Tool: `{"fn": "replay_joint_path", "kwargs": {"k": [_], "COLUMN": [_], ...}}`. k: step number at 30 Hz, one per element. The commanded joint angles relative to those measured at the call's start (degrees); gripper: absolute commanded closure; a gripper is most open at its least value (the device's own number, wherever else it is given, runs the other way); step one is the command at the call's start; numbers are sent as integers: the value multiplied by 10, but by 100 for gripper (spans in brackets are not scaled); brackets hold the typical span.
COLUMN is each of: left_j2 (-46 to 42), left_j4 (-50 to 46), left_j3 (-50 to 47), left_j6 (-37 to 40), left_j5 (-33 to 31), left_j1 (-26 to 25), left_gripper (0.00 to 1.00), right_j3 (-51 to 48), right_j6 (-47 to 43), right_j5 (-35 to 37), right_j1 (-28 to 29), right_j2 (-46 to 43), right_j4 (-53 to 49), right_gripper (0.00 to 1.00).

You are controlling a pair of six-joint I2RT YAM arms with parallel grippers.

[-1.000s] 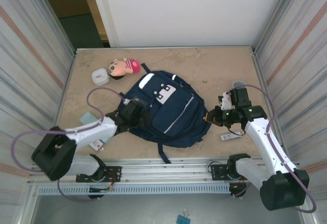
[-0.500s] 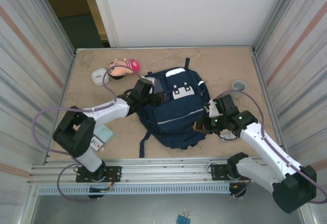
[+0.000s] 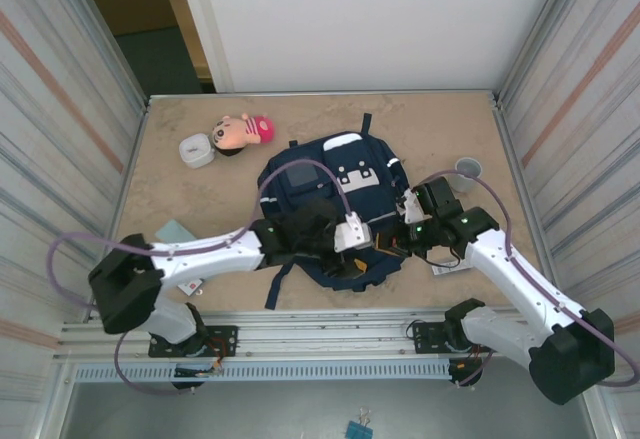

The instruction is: Pack books, pencil case, and school supplies into a backpack

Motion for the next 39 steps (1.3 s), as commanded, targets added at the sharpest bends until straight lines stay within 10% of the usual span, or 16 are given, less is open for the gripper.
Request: {"fn": "replay_joint_path", "kwargs": {"k": [1, 8, 18, 25, 39], "left_j2": [32, -4, -93, -109, -171], "left_j4": [-32, -41, -60, -43, -36], "left_j3": [32, -11, -75, -76, -109], "left_j6": [41, 85, 142, 144, 217], "left_j5": [0, -25, -58, -35, 17], "left_j1": [-2, -3, 10, 15, 39], "left_gripper": [47, 95, 98, 97, 95], "right_j3": [29, 21, 32, 38, -23], "right_j6": [-18, -83, -179, -206, -253], "right_j5": [-34, -70, -134, -145, -116], "right_j1": [-4, -161, -253, -181, -77], "right_j2": [-4, -10, 69, 52, 9], "right_j4": [17, -51, -85, -63, 33], "right_gripper": [100, 100, 100, 58, 44]}}
